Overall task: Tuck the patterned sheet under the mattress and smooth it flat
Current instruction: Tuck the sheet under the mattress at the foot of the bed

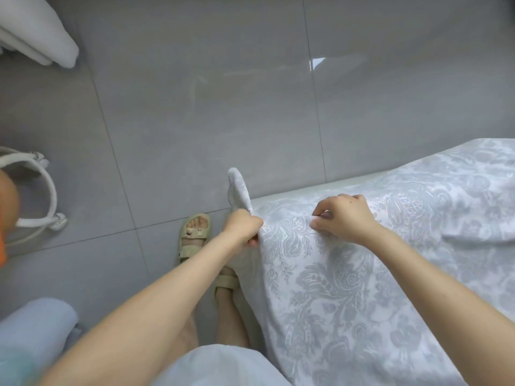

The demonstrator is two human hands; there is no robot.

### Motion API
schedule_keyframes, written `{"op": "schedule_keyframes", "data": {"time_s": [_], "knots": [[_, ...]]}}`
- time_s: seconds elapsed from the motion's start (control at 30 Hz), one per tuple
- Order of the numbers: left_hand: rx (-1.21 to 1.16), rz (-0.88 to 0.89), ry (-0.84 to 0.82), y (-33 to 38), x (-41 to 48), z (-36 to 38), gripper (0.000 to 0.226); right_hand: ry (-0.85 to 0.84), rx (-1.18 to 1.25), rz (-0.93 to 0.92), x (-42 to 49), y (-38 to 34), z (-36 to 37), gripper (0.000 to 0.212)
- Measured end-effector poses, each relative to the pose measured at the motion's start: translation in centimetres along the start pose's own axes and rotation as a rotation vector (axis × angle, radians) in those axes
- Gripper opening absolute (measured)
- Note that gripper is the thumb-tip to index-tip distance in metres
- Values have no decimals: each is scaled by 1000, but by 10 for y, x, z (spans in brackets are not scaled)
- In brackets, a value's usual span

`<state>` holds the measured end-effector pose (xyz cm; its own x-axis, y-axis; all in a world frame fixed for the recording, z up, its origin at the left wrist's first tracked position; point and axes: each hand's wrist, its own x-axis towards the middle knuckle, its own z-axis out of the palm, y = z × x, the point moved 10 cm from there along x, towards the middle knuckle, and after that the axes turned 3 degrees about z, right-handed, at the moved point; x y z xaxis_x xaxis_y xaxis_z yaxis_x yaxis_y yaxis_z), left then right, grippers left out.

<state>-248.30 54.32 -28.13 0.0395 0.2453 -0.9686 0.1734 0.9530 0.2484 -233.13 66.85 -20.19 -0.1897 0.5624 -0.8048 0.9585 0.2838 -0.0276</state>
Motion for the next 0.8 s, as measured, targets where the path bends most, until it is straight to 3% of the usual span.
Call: {"op": "schedule_keyframes", "data": {"time_s": [0.07, 0.13, 0.27, 0.4, 0.43, 0.53, 0.6, 0.73, 0.8], "knots": [[132, 195, 330, 22, -10, -35, 36, 171, 33, -29, -2, -5, -10, 11], [191, 269, 496, 29, -20, -56, 52, 324, 57, -83, -5, -9, -18, 11], [86, 169, 493, 17, 2, -62, 53, 512, -13, -153, -10, -18, -7, 7], [85, 132, 541, 13, -5, -72, 66, 686, -22, -140, -19, -25, -13, 17], [61, 125, 484, 4, -6, -66, 71, 729, -6, -136, -25, -26, -16, 17], [-55, 153, 101, -19, -24, -8, 73, 911, 28, -149, -46, -28, -31, 16], [-6, 285, 16, -19, -37, 20, 66, 1017, 39, -145, -57, -27, -41, 14], [-75, 523, 268, -15, -50, 14, 32, 1223, 90, -118, -82, -20, -54, 15], [-133, 583, 364, -12, -55, 8, 27, 1322, 126, -121, -100, -17, -56, 16]]}}
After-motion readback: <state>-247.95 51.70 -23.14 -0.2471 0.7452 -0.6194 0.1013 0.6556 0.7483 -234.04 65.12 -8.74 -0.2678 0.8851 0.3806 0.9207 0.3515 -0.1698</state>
